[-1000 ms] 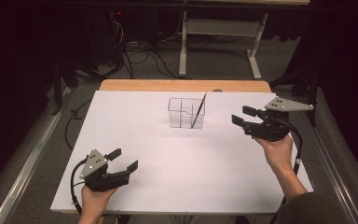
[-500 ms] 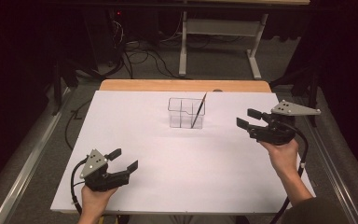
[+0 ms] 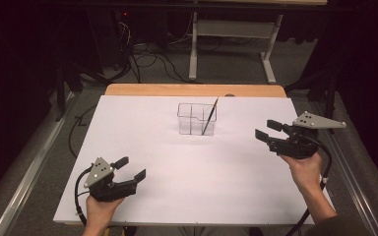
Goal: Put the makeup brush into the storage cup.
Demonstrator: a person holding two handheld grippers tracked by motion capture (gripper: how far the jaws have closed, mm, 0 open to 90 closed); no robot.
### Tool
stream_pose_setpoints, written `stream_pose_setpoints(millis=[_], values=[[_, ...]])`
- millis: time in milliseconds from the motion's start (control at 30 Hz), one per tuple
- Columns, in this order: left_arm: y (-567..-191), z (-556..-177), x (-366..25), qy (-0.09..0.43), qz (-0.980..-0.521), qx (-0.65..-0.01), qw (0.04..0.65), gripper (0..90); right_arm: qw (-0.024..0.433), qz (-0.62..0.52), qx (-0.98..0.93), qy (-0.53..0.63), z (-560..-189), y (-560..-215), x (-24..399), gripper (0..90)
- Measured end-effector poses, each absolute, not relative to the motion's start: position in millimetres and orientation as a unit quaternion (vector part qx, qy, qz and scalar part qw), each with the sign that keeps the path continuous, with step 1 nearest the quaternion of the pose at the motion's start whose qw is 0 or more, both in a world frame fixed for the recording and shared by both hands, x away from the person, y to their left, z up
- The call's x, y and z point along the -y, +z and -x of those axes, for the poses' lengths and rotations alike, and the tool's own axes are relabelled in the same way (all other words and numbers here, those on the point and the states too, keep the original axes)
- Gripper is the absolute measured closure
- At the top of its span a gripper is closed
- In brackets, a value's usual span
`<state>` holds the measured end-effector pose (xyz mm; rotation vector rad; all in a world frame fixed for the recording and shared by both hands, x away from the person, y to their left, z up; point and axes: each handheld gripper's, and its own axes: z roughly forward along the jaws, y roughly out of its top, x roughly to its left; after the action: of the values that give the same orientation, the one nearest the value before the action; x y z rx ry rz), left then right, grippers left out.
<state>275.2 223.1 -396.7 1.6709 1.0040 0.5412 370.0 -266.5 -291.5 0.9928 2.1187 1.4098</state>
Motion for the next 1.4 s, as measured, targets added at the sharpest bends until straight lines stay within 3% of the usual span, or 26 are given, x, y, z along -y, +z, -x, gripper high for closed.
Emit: stream_pose_setpoints(millis=[1400], values=[[-397, -274, -224, 0.229, -0.699, -0.42, 0.532, 22.9, 0.188, -0.35, -0.757, 0.52, -333, -304, 278, 41.4]])
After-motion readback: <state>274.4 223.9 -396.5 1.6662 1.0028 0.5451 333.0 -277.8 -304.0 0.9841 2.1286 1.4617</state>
